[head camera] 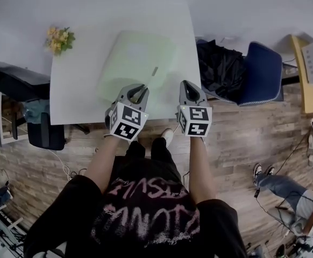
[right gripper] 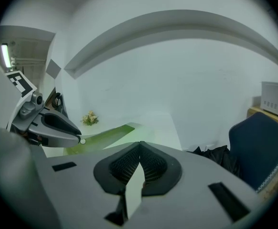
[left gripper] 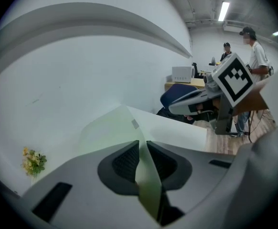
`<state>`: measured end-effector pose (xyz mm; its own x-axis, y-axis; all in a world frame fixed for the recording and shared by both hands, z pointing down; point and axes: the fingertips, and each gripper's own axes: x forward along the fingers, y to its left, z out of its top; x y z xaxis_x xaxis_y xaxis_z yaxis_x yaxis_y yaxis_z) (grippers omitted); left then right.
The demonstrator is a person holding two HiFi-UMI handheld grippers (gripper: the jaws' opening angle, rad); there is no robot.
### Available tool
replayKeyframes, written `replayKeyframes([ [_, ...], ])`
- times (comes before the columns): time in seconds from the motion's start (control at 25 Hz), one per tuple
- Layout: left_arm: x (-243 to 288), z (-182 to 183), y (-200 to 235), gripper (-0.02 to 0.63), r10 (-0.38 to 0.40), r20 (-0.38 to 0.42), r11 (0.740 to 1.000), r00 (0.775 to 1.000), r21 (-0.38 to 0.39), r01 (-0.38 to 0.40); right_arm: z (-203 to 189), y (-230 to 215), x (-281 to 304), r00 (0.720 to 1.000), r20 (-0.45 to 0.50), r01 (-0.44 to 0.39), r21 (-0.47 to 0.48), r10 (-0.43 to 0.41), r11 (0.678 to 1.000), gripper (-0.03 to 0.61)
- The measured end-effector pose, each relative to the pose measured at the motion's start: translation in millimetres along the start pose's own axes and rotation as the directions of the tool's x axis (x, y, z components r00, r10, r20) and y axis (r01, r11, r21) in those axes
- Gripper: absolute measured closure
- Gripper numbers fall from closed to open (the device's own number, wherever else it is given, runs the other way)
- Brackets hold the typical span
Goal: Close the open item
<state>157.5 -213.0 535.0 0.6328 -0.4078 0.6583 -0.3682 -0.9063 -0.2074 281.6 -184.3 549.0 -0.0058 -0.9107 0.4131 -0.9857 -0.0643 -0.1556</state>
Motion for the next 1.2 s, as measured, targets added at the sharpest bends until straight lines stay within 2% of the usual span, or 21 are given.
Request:
replayKeyframes([
  [0.36, 28.2, -25.8, -27.3, 0.551, -0.005, -0.092, 0.995, 0.996, 0.097, 0.014, -17.4, -4.0, 3.9, 0.999, -0.039, -0.003, 0.008, 0.004, 1.000, 0.569],
  [0.76, 43.9, -33.3, -37.5, 0.529, -0.021, -0.113, 0.994, 0.993, 0.103, 0.033, -20.5, 15.3, 29.0, 0.994, -0.071, -0.087, -0.013, 0.086, 0.996, 0.569],
  [0.88, 43.8, -34.1, -41.1, 0.507, -0.054, -0.120, 0.993, 0.991, 0.099, 0.067, -22.7, 24.7, 34.2, 0.990, -0.080, -0.114, -0.015, 0.113, 0.993, 0.569],
  [1.0, 43.0, -35.4, -48.7, 0.451, -0.144, -0.133, 0.987, 0.981, 0.051, 0.152, -24.5, 30.3, 36.3, 0.988, -0.088, -0.128, -0.017, 0.126, 0.992, 0.569],
  [1.08, 42.6, -34.9, -46.8, 0.473, -0.186, -0.110, 0.982, 0.976, -0.050, 0.182, -23.7, 31.4, 37.2, 0.988, -0.089, -0.128, -0.016, 0.126, 0.992, 0.569],
  [1.2, 43.7, -33.6, -33.2, 0.499, -0.193, -0.076, 0.969, 0.978, -0.171, 0.178, -21.9, 29.9, 38.5, 0.989, -0.086, -0.123, -0.014, 0.121, 0.992, 0.569],
])
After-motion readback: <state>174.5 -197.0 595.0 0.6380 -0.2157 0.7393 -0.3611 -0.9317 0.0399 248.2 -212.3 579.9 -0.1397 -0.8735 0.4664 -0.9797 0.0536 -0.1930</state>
